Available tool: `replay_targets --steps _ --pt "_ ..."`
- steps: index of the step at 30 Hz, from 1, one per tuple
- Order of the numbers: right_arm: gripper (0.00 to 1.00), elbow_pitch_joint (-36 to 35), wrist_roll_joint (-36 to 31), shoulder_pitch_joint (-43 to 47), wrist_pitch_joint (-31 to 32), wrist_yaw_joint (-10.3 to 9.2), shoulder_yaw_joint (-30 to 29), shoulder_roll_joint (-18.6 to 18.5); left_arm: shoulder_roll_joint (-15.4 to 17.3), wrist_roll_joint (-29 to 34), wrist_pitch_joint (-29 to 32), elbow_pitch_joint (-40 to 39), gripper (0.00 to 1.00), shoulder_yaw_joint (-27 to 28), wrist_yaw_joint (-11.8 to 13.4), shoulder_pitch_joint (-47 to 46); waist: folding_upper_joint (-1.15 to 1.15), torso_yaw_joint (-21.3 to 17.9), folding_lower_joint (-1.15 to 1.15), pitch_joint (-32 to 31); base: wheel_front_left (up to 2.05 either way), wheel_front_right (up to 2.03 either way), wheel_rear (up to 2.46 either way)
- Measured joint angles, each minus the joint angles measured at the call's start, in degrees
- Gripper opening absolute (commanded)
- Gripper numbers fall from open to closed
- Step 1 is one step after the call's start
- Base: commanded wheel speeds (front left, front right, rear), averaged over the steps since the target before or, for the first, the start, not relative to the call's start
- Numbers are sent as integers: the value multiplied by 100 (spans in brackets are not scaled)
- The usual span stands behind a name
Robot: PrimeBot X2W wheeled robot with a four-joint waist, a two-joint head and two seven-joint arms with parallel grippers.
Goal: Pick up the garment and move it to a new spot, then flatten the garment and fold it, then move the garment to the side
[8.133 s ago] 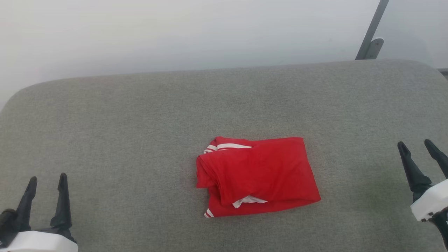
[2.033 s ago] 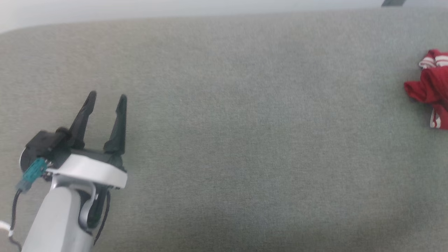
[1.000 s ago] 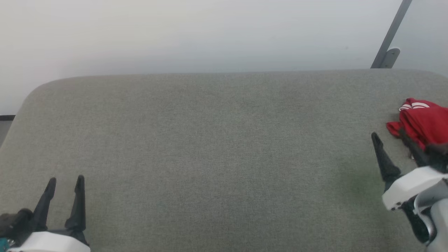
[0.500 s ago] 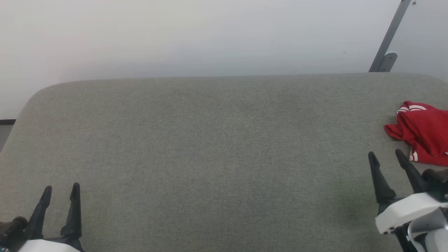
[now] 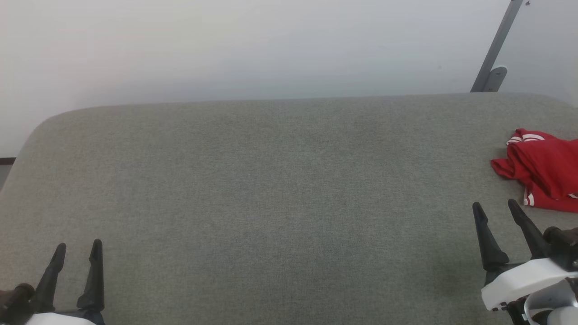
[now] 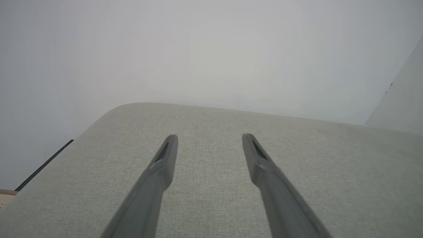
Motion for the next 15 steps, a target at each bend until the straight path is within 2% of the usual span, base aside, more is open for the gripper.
replay_targets --steps 15 --pt "100 -181 -15 107 103 0 -86 67 2 11 0 -100 100 -30 0 8 0 -2 0 12 0 0 0"
